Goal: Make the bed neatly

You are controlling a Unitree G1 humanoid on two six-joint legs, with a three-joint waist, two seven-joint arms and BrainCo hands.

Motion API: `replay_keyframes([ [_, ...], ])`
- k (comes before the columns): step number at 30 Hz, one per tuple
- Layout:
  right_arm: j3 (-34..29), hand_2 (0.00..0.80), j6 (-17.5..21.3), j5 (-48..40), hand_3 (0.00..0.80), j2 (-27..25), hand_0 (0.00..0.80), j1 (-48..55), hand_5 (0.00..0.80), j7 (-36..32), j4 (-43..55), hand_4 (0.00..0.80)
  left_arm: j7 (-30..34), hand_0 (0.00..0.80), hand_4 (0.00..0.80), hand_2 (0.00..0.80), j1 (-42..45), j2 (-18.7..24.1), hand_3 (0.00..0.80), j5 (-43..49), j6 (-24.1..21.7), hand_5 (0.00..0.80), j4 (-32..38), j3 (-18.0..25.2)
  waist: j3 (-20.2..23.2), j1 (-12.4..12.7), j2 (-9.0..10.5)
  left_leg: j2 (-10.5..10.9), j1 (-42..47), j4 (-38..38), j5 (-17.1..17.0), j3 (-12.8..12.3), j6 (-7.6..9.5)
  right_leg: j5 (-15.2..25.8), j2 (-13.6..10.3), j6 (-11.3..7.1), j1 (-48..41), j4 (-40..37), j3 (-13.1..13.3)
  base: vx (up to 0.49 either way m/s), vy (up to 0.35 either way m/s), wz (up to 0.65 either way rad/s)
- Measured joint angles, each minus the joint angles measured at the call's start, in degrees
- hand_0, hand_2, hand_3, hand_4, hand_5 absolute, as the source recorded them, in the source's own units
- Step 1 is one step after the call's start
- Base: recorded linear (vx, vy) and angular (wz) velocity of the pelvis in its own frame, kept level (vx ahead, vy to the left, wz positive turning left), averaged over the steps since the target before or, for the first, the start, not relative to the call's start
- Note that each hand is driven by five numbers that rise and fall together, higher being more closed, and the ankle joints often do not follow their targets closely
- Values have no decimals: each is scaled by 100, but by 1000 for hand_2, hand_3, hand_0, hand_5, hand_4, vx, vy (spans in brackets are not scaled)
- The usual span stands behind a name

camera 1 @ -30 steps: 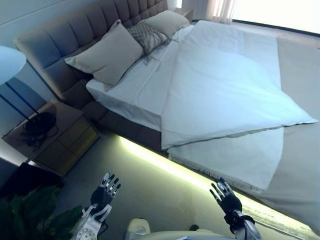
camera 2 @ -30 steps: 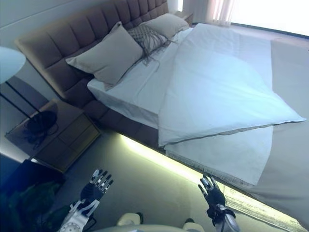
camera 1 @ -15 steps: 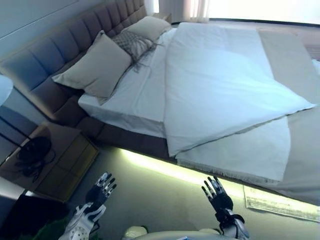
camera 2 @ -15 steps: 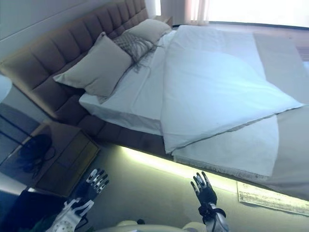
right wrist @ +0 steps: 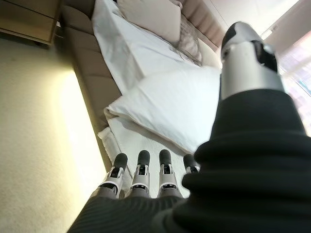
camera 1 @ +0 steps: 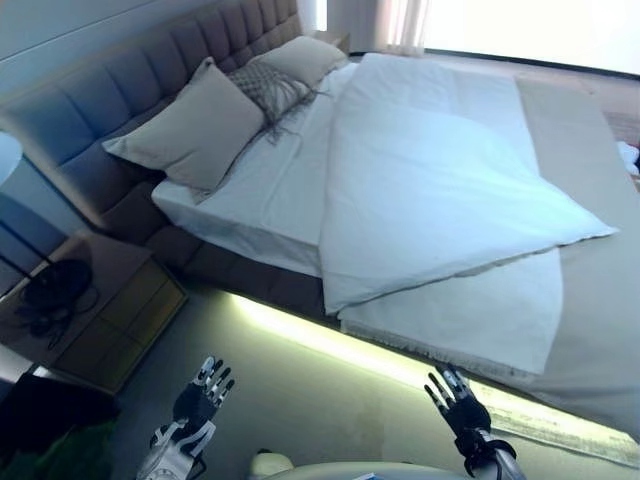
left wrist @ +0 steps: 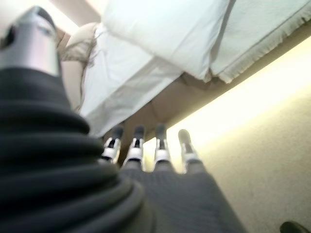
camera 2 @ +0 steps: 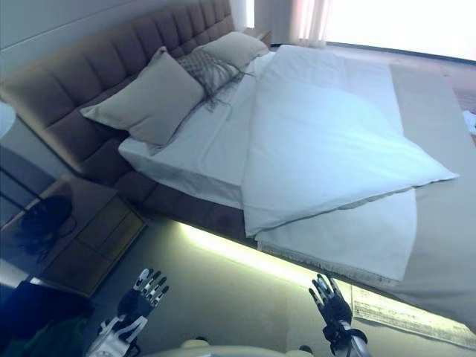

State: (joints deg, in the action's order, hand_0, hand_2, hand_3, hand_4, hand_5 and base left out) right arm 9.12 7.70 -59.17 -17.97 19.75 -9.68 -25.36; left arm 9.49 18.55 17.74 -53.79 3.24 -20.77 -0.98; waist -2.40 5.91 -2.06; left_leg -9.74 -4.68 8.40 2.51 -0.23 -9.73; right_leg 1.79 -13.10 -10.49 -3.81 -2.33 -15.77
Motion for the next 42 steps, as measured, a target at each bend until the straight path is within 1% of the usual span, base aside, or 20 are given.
replay_keyframes([
  [3, 17, 0, 128, -13, 0, 178, 0, -352, 0, 168, -29, 0, 203, 0, 0, 0, 4, -43, 0, 130, 11, 0, -80, 2, -45, 186, -9, 356, 4, -92, -30, 33, 151, -95, -352, -128, 114, 354, -73, 113, 247, 40],
  [6, 55, 0, 247, -13, 0, 421, 0, -588, 0, 202, 115, 0, 480, 0, 0, 0, -103, -44, 0, 324, -2, 0, -94, -31, -130, 107, 108, 910, -52, 240, 187, -20, 501, -325, -996, -306, 281, 1300, -46, 165, 291, 30],
  [7, 57, 0, 246, -13, 0, 424, 0, -609, 0, 219, 130, 0, 609, 0, 0, 0, -185, -58, 0, 358, -4, 0, -102, -65, -161, 83, 19, 941, 3, 288, 232, -35, 565, -201, -1101, -147, 591, 1964, 46, 165, 246, 20],
  [8, 58, 0, 246, -10, 0, 440, 0, -589, 0, 237, 163, 0, 749, 0, 0, 0, -269, -20, 0, 357, -32, 0, -101, -71, -175, 36, -32, 949, 6, 375, 274, -43, 635, 25, -1155, 55, 889, 2520, 277, 165, 156, 6],
  [10, 60, 0, 246, -4, 0, 536, 0, -612, 0, 244, 178, 0, 860, 0, 0, 0, -449, 214, 0, 357, -40, 0, -114, -70, -280, -34, -79, 930, 32, 448, 330, -81, 781, 430, -1201, 163, 1429, 3355, 729, 188, -46, -9],
  [12, 59, 0, 244, 3, 0, 620, 0, -499, 0, 244, 182, 0, 862, 0, 0, 0, -568, 474, 0, 351, -44, 0, -102, -55, -317, -61, 40, 941, 93, 320, 277, -166, 876, 157, -1015, 167, 1745, 3804, 653, 249, -221, -24],
  [14, 17, 0, 244, 7, 0, 587, 0, -462, 0, 244, 182, 0, 848, 0, 0, 0, -561, 513, 0, 347, -32, 0, -104, -60, -319, -114, 81, 1018, 209, 183, 234, -301, 938, -109, -908, 173, 1763, 3530, 529, 401, -443, -28],
  [18, -38, 0, 205, 23, 0, 596, 0, -526, 0, 275, 155, 0, 764, 0, 0, 0, -532, 251, 0, 338, -12, 0, -390, -144, -303, -401, 135, 1188, 226, 25, 225, -272, 856, -45, -1087, -205, 1478, 1049, 489, 398, -408, -17],
  [20, -44, 0, 193, 32, 0, 612, 0, -513, 0, 299, 144, 0, 765, 0, 0, 0, -446, 251, 0, 335, -10, 0, -407, -159, -316, -519, 290, 1156, 348, -87, 232, -276, 722, 218, -1115, -263, 1311, 298, 472, 385, -399, 2],
  [21, -53, 0, 193, 65, 0, 597, 0, -474, 0, 298, 110, 0, 768, 0, 0, 0, -414, 240, 0, 333, 5, 0, -414, -160, -316, -528, 329, 1048, 429, -131, 258, -261, 598, 580, -1073, -245, 1249, 219, 441, 336, -362, 5],
  [23, -167, 0, 183, 180, 0, 528, 0, -330, 0, 283, -32, 0, 802, 0, 0, 0, -373, 147, 0, 328, 19, 0, -411, -209, -298, -548, 247, 647, 621, -300, 295, -235, 472, 912, -686, -27, 1145, 435, 426, 357, -411, 18],
  [24, -182, 0, 155, 226, 0, 393, 0, -253, 0, 250, -94, 0, 822, 0, 0, 0, -357, 41, 0, 327, 16, 0, -395, -238, -261, -650, 99, 457, 651, -327, 292, -208, 477, 699, -480, 121, 1087, 539, 420, 401, -485, 33],
  [26, -197, 0, 56, 225, 0, 72, 0, -238, 0, 174, -180, 0, 863, 0, 0, 0, -338, -156, 0, 327, 33, 0, -313, -240, -267, -693, -118, 137, 712, -322, 267, -132, 510, 361, -151, 191, 1050, 864, 402, 355, -442, 33],
  [29, -299, 0, -150, 187, 0, -76, 0, -217, 0, 177, -192, 0, 1017, 0, 0, 0, -326, -103, 0, 341, 67, 0, -120, -221, -295, -698, -47, -116, 701, -57, 62, -105, 506, -212, 80, 307, 1060, 1418, 468, 303, -412, 37],
  [31, -271, 0, -229, 96, 0, -30, 0, -214, 0, 108, -194, 0, 1115, 0, 0, 0, -345, 17, 0, 353, 58, 0, -3, -248, -341, -666, 231, -194, 590, 206, -282, -105, 613, -394, 188, 478, 989, 1499, 481, 223, -311, 25],
  [32, -269, 0, -229, 101, 0, 25, 0, -233, 0, 69, -220, 0, 1136, 0, 0, 0, -322, 65, 0, 350, 43, 0, -5, -252, -300, -645, 374, -213, 566, 188, -483, -121, 833, -448, 230, 568, 998, 1507, 474, 172, -234, 18],
  [34, -284, 0, -228, 121, 0, 99, 0, -375, 0, 18, -382, 0, 1102, 0, 0, 0, -324, 142, 0, 342, 40, 0, -31, -257, -229, -651, 549, -292, 439, 259, -876, -116, 758, -508, 341, 729, 987, 1450, 540, 196, -186, 8],
  [38, -284, 0, -194, 100, 0, 28, 0, -491, 0, -20, -444, 0, 982, 0, 0, 0, -349, 118, 0, 342, -18, 0, -55, -556, -195, -640, 414, -400, 301, 515, -900, -61, 607, -532, 506, 806, 905, 1396, 498, 169, 28, 2],
  [39, -292, 0, -166, 100, 0, -54, 0, -446, 0, -22, -433, 0, 932, 0, 0, 0, -375, 100, 0, 342, -26, 0, -55, -720, -151, -669, 194, -320, 338, 298, -722, -12, 368, -534, 528, 809, 911, 1397, 433, 162, 115, 21],
  [42, -213, 0, -165, 103, 0, -99, 0, -314, 0, -24, -433, 0, 829, 0, 0, 0, -627, -23, 0, 337, -134, 0, -180, -714, -190, -627, -21, -281, 390, 11, -588, 66, 205, -491, 524, 745, 992, 1373, 456, 263, 101, 21],
])
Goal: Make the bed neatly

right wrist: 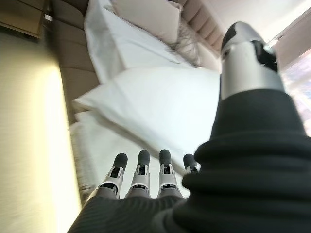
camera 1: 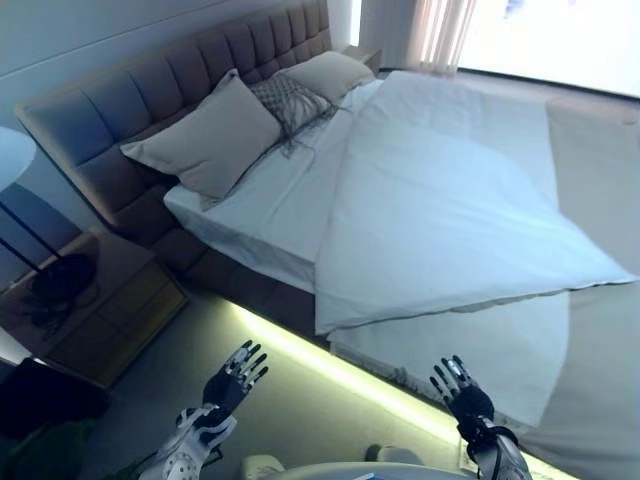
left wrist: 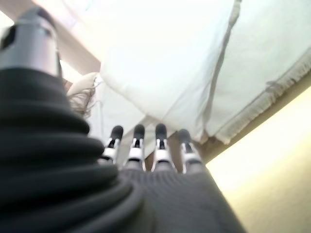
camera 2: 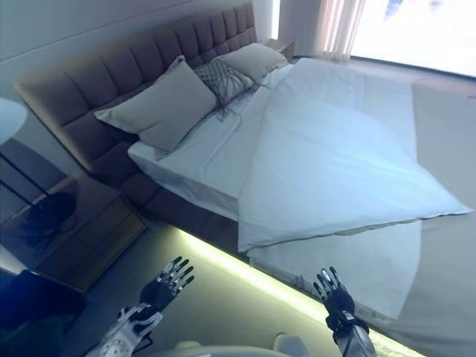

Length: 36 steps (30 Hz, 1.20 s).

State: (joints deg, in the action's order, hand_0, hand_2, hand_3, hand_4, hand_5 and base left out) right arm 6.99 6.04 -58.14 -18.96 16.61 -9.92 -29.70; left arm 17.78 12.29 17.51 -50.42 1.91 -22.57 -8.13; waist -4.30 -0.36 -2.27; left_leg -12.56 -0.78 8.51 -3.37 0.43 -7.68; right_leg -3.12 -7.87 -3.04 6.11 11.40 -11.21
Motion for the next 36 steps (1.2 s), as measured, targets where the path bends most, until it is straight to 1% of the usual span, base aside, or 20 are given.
replay_keyframes([
  [2, 151, 0, 19, -1, 0, -1, 0, -88, 0, -27, -23, 0, -51, 0, 0, 0, -163, -162, 0, 6, -45, 0, -237, 64, -53, 297, -192, 47, -224, 332, 71, 41, -90, 64, 93, -40, -61, -531, 154, 414, 57, -40],
  [3, 215, 0, 30, -1, 0, -36, 0, -119, 0, -81, -36, 0, -62, 0, 0, 0, -154, -287, 0, 11, -70, 0, -295, 101, -84, 550, -444, -144, -346, 588, 263, 267, -115, -155, 283, 88, 103, 313, -34, 494, 68, -99],
  [4, 351, 0, 31, 0, 0, 48, 0, -172, 0, -107, -34, 0, -64, 0, 0, 0, -105, -189, 0, 12, -106, 0, -189, 117, -189, 801, -385, -135, -280, 968, 516, 365, -441, -748, 310, 162, 252, 1766, -255, 529, 88, -85],
  [5, 485, 0, 31, 2, 0, 253, 0, -189, 0, -121, -57, 0, -46, 0, 0, 0, -17, 26, 0, 16, -100, 0, -166, 213, -264, 958, 78, 261, -535, 1780, 561, 348, -532, -1459, 161, 548, -216, 1320, -60, 555, 113, -38],
  [6, 481, 0, 39, 7, 0, 279, 0, -245, 0, -121, -165, 0, -62, 0, 0, 0, -5, -78, 0, 17, -68, 0, -420, 323, -332, 835, 23, 287, -839, 2014, 810, 610, -461, -1414, 255, 445, -441, 1049, 116, 546, 120, -4],
  [7, 475, 0, 67, 5, 0, 300, 0, -272, 0, -122, -143, 0, -39, 0, 0, 0, 168, -32, 0, 18, -3, 0, -413, 341, -240, 868, 19, 401, -1014, 1436, 873, 686, -433, -1348, 252, 431, -427, 905, 238, 538, 149, -20],
  [9, 400, 0, 99, 8, 0, 244, 0, -374, 0, -120, -157, 0, -25, 0, 0, 0, 211, -99, 0, 22, 59, 0, -458, 441, -304, 1049, -227, 370, -1167, 347, 625, 694, -173, -1252, 264, 538, -443, 620, 262, 529, 186, -63],
  [11, 360, 0, 98, 20, 0, 275, 0, -314, 0, -99, -213, 0, 28, 0, 0, 0, 199, -163, 0, 24, 125, 0, -484, 543, -326, 1062, -391, 416, -1161, -105, 455, 735, -56, -1164, 260, 501, -712, 384, 261, 606, 289, -39],
  [13, 337, 0, 103, 37, 0, 335, 0, -184, 0, -73, -188, 0, 77, 0, 0, 0, 166, -171, 0, 24, 137, 0, -472, 558, -315, 1070, -427, 469, -1156, 93, 450, 745, -23, -1265, 139, 265, -810, 561, 267, 626, 338, -40],
  [14, 332, 0, 106, 75, 0, 290, 0, -144, 0, -59, -197, 0, 92, 0, 0, 0, 165, -189, 0, 24, 155, 0, -482, 557, -299, 1072, -442, 582, -1120, 291, 392, 740, -6, -1312, -14, 180, -805, 650, 294, 534, 305, -78],
  [16, 329, 0, 103, 126, 0, 331, 0, -30, 0, -12, -99, 0, 78, 0, 0, 0, 227, -246, 0, 27, 208, 0, -458, 614, -289, 1191, -306, 943, -1047, 552, 337, 536, 231, -1423, -471, -28, -945, 882, 338, 504, 303, -75],
  [17, 257, 0, 93, 126, 0, 503, 0, 131, 0, 19, 63, 0, 66, 0, 0, 0, 205, -198, 0, 71, 242, 0, -403, 660, -282, 1149, -70, 1234, -1000, 625, 463, 408, 399, -1630, -866, -333, -835, 1882, 402, 475, 311, -21],
  [18, 267, 0, 69, 139, 0, 639, 0, 247, 0, 42, 168, 0, 68, 0, 0, 0, 217, -149, 0, 135, 234, 0, -245, 732, -190, 1123, 150, 1482, -943, 633, 525, 314, 565, -1527, -1106, -309, -891, 2422, 394, 447, 314, 2],
  [19, 271, 0, 54, 194, 0, 761, 0, 264, 0, 64, 276, 0, 63, 0, 0, 0, 213, -85, 0, 145, 229, 0, -81, 735, -113, 1165, 338, 1671, -904, 662, 591, 229, 635, -1168, -1268, -220, -998, 2389, 422, 397, 273, 0],
  [22, 294, 0, 60, 250, 0, 862, 0, 142, 0, 2, 381, 0, 38, 0, 0, 0, 47, -95, 0, 143, 203, 0, -167, 714, -61, 1221, 294, 1829, -907, 859, 748, 137, 818, -765, -1361, -427, -1249, 1922, 447, 326, 221, 4],
  [24, 348, 0, 80, 250, 0, 861, 0, -50, 0, 2, 368, 0, -34, 0, 0, 0, -117, -75, 0, 145, 109, 0, -400, 709, -42, 1211, 216, 1901, -888, 853, 814, 141, 933, -350, -1386, -458, -1205, 1995, 449, 249, 181, 19],
  [27, 389, 0, 129, 239, 0, 884, 0, -169, 0, 81, 368, 0, -76, 0, 0, 0, -134, 5, 0, 236, 103, 0, -419, 708, -57, 1212, 124, 1851, -690, 619, 758, 154, 1058, 172, -1397, -460, -935, 2548, 462, 213, 13, 8],
  [30, 496, 0, 203, 237, 0, 881, 0, -246, 0, 233, 445, 0, -102, 0, 0, 0, -57, 204, 0, 241, 110, 0, -404, 671, -75, 1188, 52, 1717, -315, 121, 633, 113, 1123, -432, -1209, -449, -511, 2690, 272, 234, -167, -17],
  [33, 482, 0, 224, 230, 0, 830, 0, -395, 0, 282, 398, 0, -192, 0, 0, 0, 75, 193, 0, 241, 84, 0, -370, 580, -60, 858, 35, 1637, -142, -153, 617, 67, 1124, -629, -1077, -562, 29, 1284, 126, 239, -258, -33],
  [36, 459, 0, 220, 222, 0, 812, 0, -315, 0, 286, 298, 0, -185, 0, 0, 0, 53, 96, 0, 242, 111, 0, -361, 523, -62, 471, 153, 1629, -71, -254, 624, 130, 1040, -81, -1122, -865, 411, 137, 220, 233, -228, 13],
])
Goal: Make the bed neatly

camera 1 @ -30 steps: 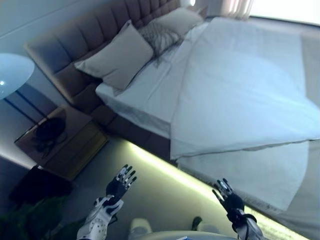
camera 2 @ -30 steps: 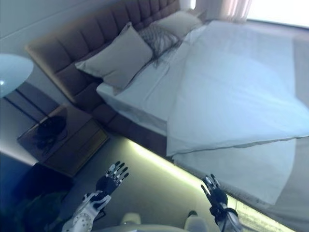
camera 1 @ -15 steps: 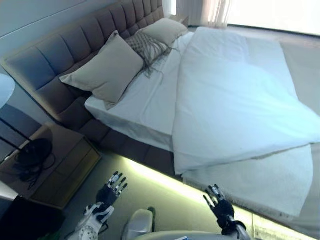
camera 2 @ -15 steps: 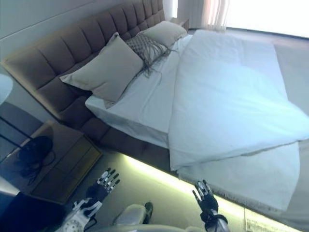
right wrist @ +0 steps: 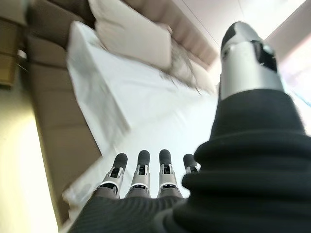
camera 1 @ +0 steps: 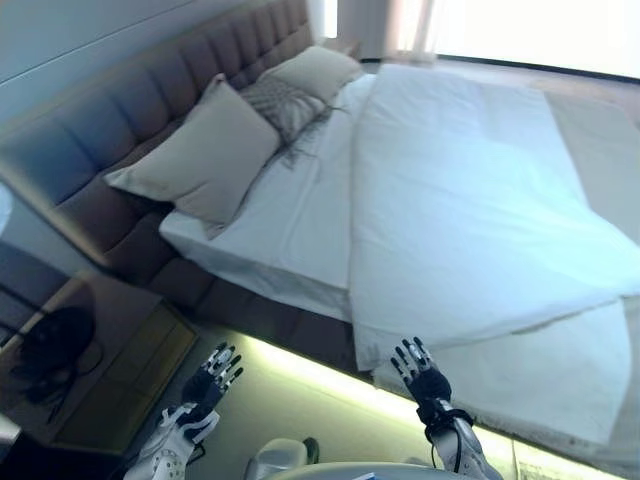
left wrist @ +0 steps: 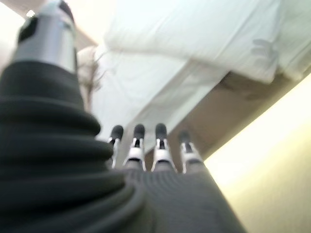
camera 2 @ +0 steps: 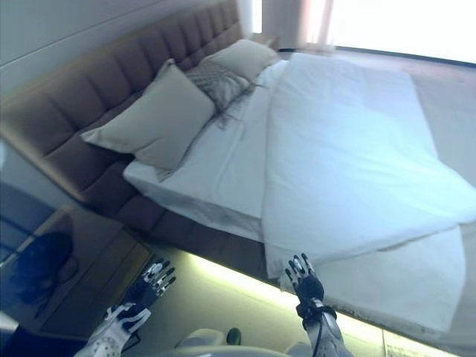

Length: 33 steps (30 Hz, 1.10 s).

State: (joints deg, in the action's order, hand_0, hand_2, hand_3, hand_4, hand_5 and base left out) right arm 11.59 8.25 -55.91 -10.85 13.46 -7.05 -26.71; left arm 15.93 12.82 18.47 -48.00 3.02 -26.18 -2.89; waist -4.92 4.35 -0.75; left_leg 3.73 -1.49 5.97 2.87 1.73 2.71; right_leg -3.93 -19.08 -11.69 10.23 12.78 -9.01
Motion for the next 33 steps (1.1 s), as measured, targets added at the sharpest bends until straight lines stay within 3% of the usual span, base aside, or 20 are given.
replay_keyframes([
  [2, -80, 0, -17, 0, 0, 41, 0, 43, 0, -24, -240, 0, 7, 0, 0, 0, -13, 10, 0, -3, 18, 0, 47, 4, 5, -79, 149, -27, 89, -59, 4, 129, -184, 305, -9, 44, 82, -314, 109, 207, -187, 39],
  [4, -250, 0, -67, 6, 0, 83, 0, 82, 0, -85, -485, 0, 12, 0, 0, 0, 19, 0, 0, -3, 58, 0, 42, -4, 32, -76, 170, -143, 272, -240, -9, 346, -337, 553, 178, 144, -4, -268, 69, 186, -193, 48],
  [5, -373, 0, -77, 12, 0, 42, 0, 168, 0, -144, -491, 0, 20, 0, 0, 0, 68, -15, 0, -4, 108, 0, 66, -5, 56, -52, 83, -227, 312, -138, 15, 360, -353, 564, 297, 160, -58, -237, 15, 187, -213, 44],
  [8, -497, 0, -106, 22, 0, -227, 0, 207, 0, -378, -485, 0, 27, 0, 0, 0, 247, -67, 0, -4, 123, 0, 136, 224, 50, -9, -38, -430, 421, -128, 187, 333, -544, 476, 524, 523, -119, -45, -102, 178, -250, 24],
  [10, -488, 0, -109, 19, 0, -329, 0, 145, 0, -478, -469, 0, 26, 0, 0, 0, 336, -76, 0, -3, 115, 0, 127, 319, 53, -9, -36, -579, 401, -110, 246, 369, -679, 448, 657, 578, -190, -63, -151, 147, -324, 2],
  [16, -288, 0, -120, 13, 0, -352, 0, 25, 0, -447, -446, 0, 76, 0, 0, 0, 313, -92, 0, -46, 66, 0, -4, 337, 74, -47, 57, -871, 381, -28, 313, 476, -818, 297, 957, 707, -281, -27, -229, 56, -289, 9],
  [17, -248, 0, -160, 13, 0, -354, 0, 8, 0, -419, -452, 0, 82, 0, 0, 0, 306, -107, 0, -50, -5, 0, -2, 332, 68, -25, 60, -954, 339, 181, 342, 462, -906, 251, 1103, 746, -335, -60, -245, -36, -408, 25],
  [19, -190, 0, -275, 16, 0, -347, 0, -95, 0, -405, -504, 0, 71, 0, 0, 0, 231, -87, 0, -90, -63, 0, 35, 334, -34, -2, 193, -945, -266, 1356, 407, 433, -946, 105, 1253, 892, -298, 72, -257, -17, -294, 24],
  [20, -188, 0, -295, 18, 0, -327, 0, -143, 0, -403, -513, 0, 71, 0, 0, 0, 190, -57, 0, -179, -130, 0, 81, 324, -164, 12, 268, -911, -734, 2292, 289, 415, -960, 58, 1307, 1085, -312, 80, -144, 45, -93, -11],
  [22, -154, 0, -279, 17, 0, -348, 0, -147, 0, -409, -511, 0, 53, 0, 0, 0, 266, -73, 0, -256, -143, 0, 18, 234, -216, 236, 364, -933, -1092, 3081, -228, 453, -800, 144, 1365, 1226, -535, -201, -126, 126, 32, -35],
  [24, -159, 0, -234, 17, 0, -396, 0, -88, 0, -420, -471, 0, 52, 0, 0, 0, 327, -111, 0, -274, -176, 0, 9, 110, -260, 254, 242, -1012, -1154, 2926, -235, 402, -764, 177, 1383, 1278, -618, -348, -399, 189, 172, -16],
  [25, -158, 0, -235, 17, 0, -437, 0, -63, 0, -446, -463, 0, 49, 0, 0, 0, 329, -154, 0, -278, -237, 0, -11, 72, -297, 243, 161, -1060, -1133, 2609, -234, 252, -764, 177, 1409, 1274, -644, -472, -529, 210, 209, -6],
  [26, -58, 0, -236, 14, 0, -544, 0, -9, 0, -466, -462, 0, 32, 0, 0, 0, 324, -289, 0, -288, -281, 0, -99, 28, -290, 244, -81, -1076, -1090, 1839, -250, 96, -742, 199, 1586, 1107, -804, -960, -593, 239, 186, -5],
  [27, -13, 0, -242, 13, 0, -796, 0, 45, 0, -517, -318, 0, 27, 0, 0, 0, 329, -461, 0, -304, -357, 0, -66, -54, -281, 286, -519, -1423, -1043, 1108, -230, 65, -786, 4, 1890, 1224, -622, -50, -618, 269, 147, 3],
  [28, -12, 0, -248, 14, 0, -850, 0, 60, 0, -530, -276, 0, 34, 0, 0, 0, 351, -455, 0, -316, -384, 0, 97, -61, -308, 275, -599, -1456, -1009, 821, -170, 38, -862, -313, 1892, 1187, -615, 481, -613, 297, 115, 10],
  [29, -35, 0, -282, 6, 0, -767, 0, -50, 0, -498, -513, 0, -34, 0, 0, 0, 150, -448, 0, -357, -440, 0, -48, -29, -514, 296, -487, -1410, -904, 716, -365, -6, -1017, -758, 1805, 1284, -746, 493, -470, 260, 98, 24],
  [31, -36, 0, -283, -7, 0, -797, 0, 30, 0, -512, -426, 0, -49, 0, 0, 0, 202, -449, 0, -354, -435, 0, 35, -46, -534, 391, -458, -1345, -940, 686, -562, -5, -1011, -772, 1757, 1302, -816, 448, -361, 223, 129, 21],
  [33, -49, 0, -229, -81, 0, -808, 0, 22, 0, -481, -406, 0, -72, 0, 0, 0, 242, -442, 0, -349, -390, 0, 21, -35, -557, 532, -407, -1208, -1018, 539, -566, 35, -1005, -798, 1542, 1266, -771, 438, -342, 218, 175, -2],
])
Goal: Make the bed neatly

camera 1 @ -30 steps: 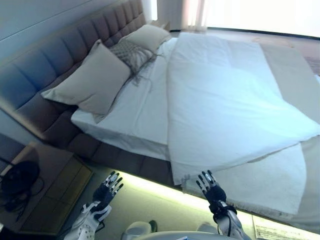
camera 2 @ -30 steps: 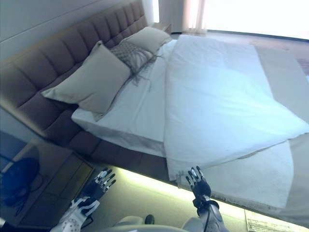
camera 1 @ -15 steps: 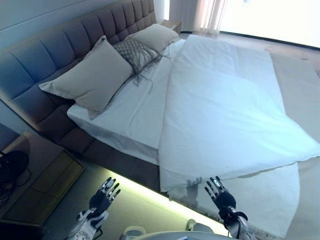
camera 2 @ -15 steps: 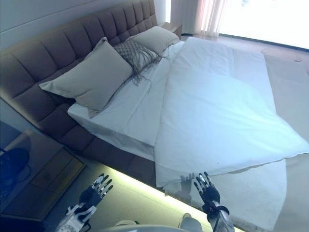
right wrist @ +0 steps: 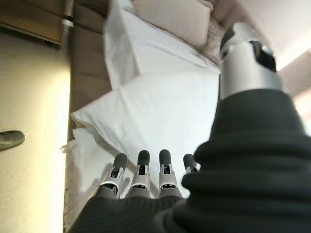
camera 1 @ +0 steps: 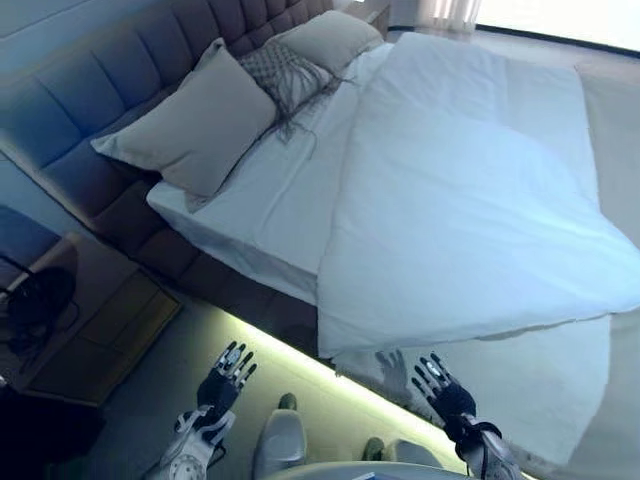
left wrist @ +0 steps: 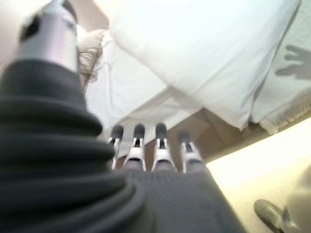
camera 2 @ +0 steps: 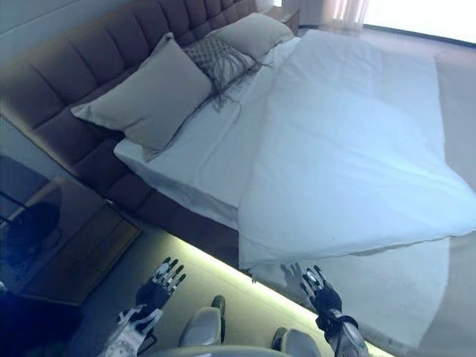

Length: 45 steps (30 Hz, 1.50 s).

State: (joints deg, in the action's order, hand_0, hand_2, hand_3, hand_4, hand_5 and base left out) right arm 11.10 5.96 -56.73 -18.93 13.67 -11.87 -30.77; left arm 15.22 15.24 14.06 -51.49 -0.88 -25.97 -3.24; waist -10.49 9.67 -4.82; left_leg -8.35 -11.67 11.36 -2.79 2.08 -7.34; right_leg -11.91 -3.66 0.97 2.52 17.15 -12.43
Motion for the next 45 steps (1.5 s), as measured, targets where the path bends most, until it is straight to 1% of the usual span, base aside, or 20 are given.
replay_keyframes([
  [2, -52, 0, 41, -31, 0, 18, 0, 15, 0, 80, 66, 0, 19, 0, 0, 0, 21, 5, 0, 14, 71, 0, -14, 2, -11, 66, -16, 124, -99, 36, -36, 122, 50, -27, -222, -56, 12, 5, 76, 257, 231, 4],
  [5, -265, 0, 121, -26, 0, 30, 0, 91, 0, 237, 105, 0, 112, 0, 0, 0, 162, 8, 0, 20, 158, 0, -16, 15, 30, 64, -153, 321, 217, -76, 146, 77, 145, -230, -612, -522, -23, 239, 295, 300, 264, -7],
  [6, -403, 0, 123, -27, 0, 108, 0, 106, 0, 298, 143, 0, 105, 0, 0, 0, 148, 38, 0, 22, 184, 0, -2, 21, 24, 57, -93, 475, 249, -23, 203, -89, 252, -271, -793, -587, -8, 280, 397, 209, 201, -19],
  [8, -631, 0, 132, -19, 0, 207, 0, 232, 0, 311, 378, 0, 108, 0, 0, 0, 183, 124, 0, 22, 185, 0, 136, 57, 13, 81, -8, 706, 198, 246, 403, -425, 468, -253, -1173, -643, -44, 369, 375, 292, 268, -25],
  [9, -702, 0, 146, -10, 0, 264, 0, 221, 0, 363, 391, 0, 106, 0, 0, 0, 187, 192, 0, 28, 189, 0, 208, 56, 7, 60, 41, 823, 243, 306, 490, -518, 543, -154, -1338, -771, 57, 583, 287, 303, 195, -32],
  [10, -772, 0, 160, 19, 0, 308, 0, 215, 0, 434, 384, 0, 110, 0, 0, 0, 180, 229, 0, 30, 183, 0, 248, 49, 4, 45, 46, 896, 325, 310, 572, -557, 591, -68, -1458, -786, 222, 860, 245, 181, 41, -37],
  [11, -792, 0, 160, 35, 0, 356, 0, 221, 0, 491, 365, 0, 111, 0, 0, 0, 193, 290, 0, 33, 166, 0, 246, 45, 5, 21, 42, 896, 468, 260, 610, -645, 634, 1, -1539, -671, 213, 945, 247, 25, -65, -55],
  [13, -777, 0, 162, 32, 0, 432, 0, 150, 0, 519, 344, 0, 106, 0, 0, 0, 165, 511, 0, 22, 115, 0, 238, -16, 14, 59, 137, 892, 577, 146, 628, -629, 612, 84, -1552, -615, 226, 609, 238, -166, -173, -60],
  [14, -779, 0, 177, 2, 0, 457, 0, -49, 0, 464, 185, 0, 98, 0, 0, 0, 94, 655, 0, 3, 27, 0, 222, -79, 32, 15, 195, 896, 381, 198, 642, -551, 586, 138, -1520, -725, 352, 310, 253, -280, -233, -34],
  [16, -794, 0, 196, -252, 0, 353, 0, -681, 0, 376, -348, 0, 89, 0, 0, 0, -245, 787, 0, -48, -111, 0, 91, -273, 30, -98, 273, 866, -125, 299, 575, -320, 490, 340, -1418, -1125, 720, 187, 287, -300, -234, -13],
  [19, -830, 0, 200, -1093, 0, 82, 0, -1478, 0, 431, -812, 0, 71, 0, 0, 0, -904, 726, 0, -351, -223, 0, 128, -340, -378, -228, 62, 629, -657, 383, 315, -184, 384, 492, -1161, -966, 1142, 258, 107, -177, -299, 15],
  [21, -972, 0, 213, -1722, 0, 120, 0, -1622, 0, 375, -972, 0, 74, 0, 0, 0, -939, 720, 0, -447, -288, 0, 163, -343, -515, -233, 29, 439, -811, 318, 252, -152, 268, 470, -1036, -856, 1235, 232, -3, -124, -278, 13],
  [23, -1171, 0, 246, -2259, 0, 123, 0, -1669, 0, 296, -1102, 0, 70, 0, 0, 0, -1009, 716, 0, -445, -294, 0, 124, -335, -664, -235, -17, 165, -1050, 232, 246, -383, 207, 475, -938, -750, 1303, 189, -246, -40, -126, 49],
  [25, -1407, 0, 253, -2576, 0, 134, 0, -1508, 0, 225, -1156, 0, 62, 0, 0, 0, -1057, 719, 0, -445, -297, 0, 90, -347, -855, -304, 66, -5, -1100, 229, 267, -617, 197, 512, -982, -681, 1414, 200, -376, -3, -35, 55],
  [26, -1749, 0, 264, -2683, 0, 153, 0, -1487, 0, 135, -1216, 0, 61, 0, 0, 0, -1108, 712, 0, -444, -297, 0, 13, -442, -941, -334, -28, -92, -1165, 279, 173, -683, 190, 470, -1027, -668, 1407, 303, -523, 58, 35, 58],
  [28, -1964, 0, 267, -2893, 0, 69, 0, -1498, 0, 74, -1245, 0, 61, 0, 0, 0, -1062, 713, 0, -444, -297, 0, 11, -422, -1073, -379, 78, 25, -1236, 410, 86, -471, 176, 361, -1143, -777, 1617, 505, -362, 84, -2, 20],
  [31, -2155, 0, -18, -3291, 0, 39, 0, -1577, 0, -488, -1640, 0, 64, 0, 0, 0, -1088, 814, 0, -447, -288, 0, 19, -251, -1168, -233, 218, 69, -1327, 736, 294, -504, 203, 458, -1199, -861, 1587, 403, -250, 49, -14, -20],
  [37, -2655, 0, -783, -3480, 0, -394, 0, -2105, 0, -1513, -2696, 0, 77, 0, 0, 0, -1165, 1192, 0, -596, -287, 0, 13, -175, -1240, -38, 133, 75, -1426, 820, 368, -490, 220, 561, -1181, -898, 1606, 247, -251, -37, 3, -4],
  [42, -3155, 0, -943, -3833, 0, -825, 0, -2327, 0, -1852, -3221, 0, 231, 0, 0, 0, -1173, 1196, 0, -683, -286, 0, -1, -176, -1299, 67, 55, 86, -1641, 857, 364, -456, 223, 572, -1182, -893, 1821, 281, -242, -24, 14, -1],
  [45, -3391, 0, -1045, -4096, 0, -1036, 0, -2461, 0, -1876, -3541, 0, 284, 0, 0, 0, -1188, 1201, 0, -813, -299, 0, 1, -176, -1348, 81, 31, 158, -1823, 926, 381, -269, 200, 600, -1216, -940, 1995, 360, -228, -39, 4, 0],
])
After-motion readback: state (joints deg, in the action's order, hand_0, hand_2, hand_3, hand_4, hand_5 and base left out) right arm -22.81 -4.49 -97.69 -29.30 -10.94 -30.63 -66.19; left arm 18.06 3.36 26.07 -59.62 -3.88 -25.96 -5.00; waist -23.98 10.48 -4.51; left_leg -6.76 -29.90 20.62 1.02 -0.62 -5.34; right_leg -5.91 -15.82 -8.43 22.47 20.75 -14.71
